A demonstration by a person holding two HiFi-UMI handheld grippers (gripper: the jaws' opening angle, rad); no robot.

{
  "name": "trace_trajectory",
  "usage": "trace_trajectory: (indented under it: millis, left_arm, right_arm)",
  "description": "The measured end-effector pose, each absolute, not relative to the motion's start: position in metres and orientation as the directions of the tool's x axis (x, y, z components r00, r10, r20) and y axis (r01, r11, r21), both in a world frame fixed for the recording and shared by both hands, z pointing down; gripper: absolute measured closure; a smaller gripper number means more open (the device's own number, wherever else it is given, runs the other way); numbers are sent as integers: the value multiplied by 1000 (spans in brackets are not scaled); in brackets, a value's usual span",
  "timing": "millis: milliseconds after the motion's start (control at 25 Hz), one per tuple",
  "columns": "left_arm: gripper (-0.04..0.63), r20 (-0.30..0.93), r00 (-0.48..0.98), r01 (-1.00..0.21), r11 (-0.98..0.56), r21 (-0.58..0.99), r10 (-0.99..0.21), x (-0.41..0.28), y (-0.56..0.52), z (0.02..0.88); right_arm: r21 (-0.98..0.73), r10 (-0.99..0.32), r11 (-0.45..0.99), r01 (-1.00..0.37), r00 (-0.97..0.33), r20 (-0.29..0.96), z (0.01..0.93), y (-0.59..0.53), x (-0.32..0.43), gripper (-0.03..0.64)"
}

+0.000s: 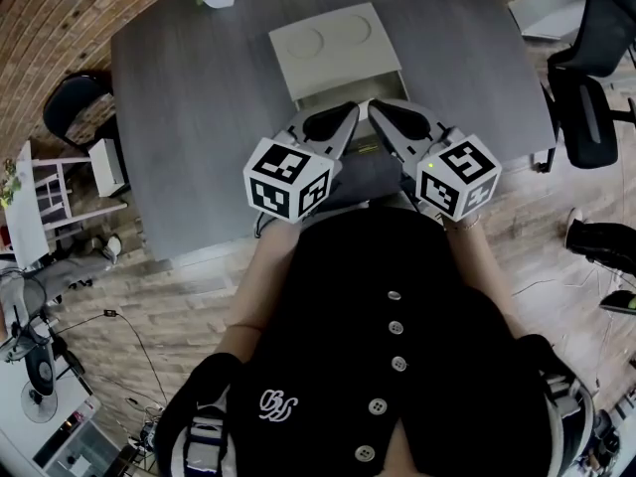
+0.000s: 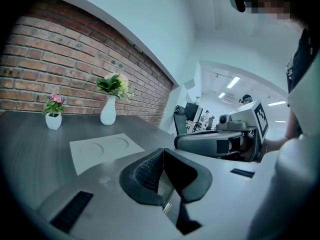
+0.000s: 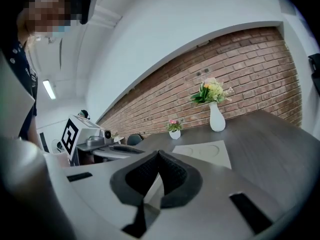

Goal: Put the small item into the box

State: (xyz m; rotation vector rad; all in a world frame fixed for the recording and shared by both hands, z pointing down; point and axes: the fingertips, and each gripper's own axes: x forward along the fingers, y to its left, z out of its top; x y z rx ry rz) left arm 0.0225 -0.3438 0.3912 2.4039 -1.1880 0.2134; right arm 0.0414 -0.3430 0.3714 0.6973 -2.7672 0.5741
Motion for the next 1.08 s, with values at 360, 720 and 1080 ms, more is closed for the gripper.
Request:
trace_trajectory:
  millis: [360, 720, 1080]
  left_arm:
    - [580, 347, 622, -781, -531, 328, -702, 22, -339, 396]
    - [580, 369, 623, -782, -531, 327, -690, 23, -338, 401]
    - [580, 384, 618, -785, -520, 336, -685, 22, -336, 408]
  right_arm:
    - [-305, -393, 816, -490, -859, 328, 374, -337, 38, 612]
    - [-315, -409, 800, -511, -848, 337, 377, -340, 42, 612]
    - [-314, -417, 795, -519, -843, 340, 379, -343, 42, 612]
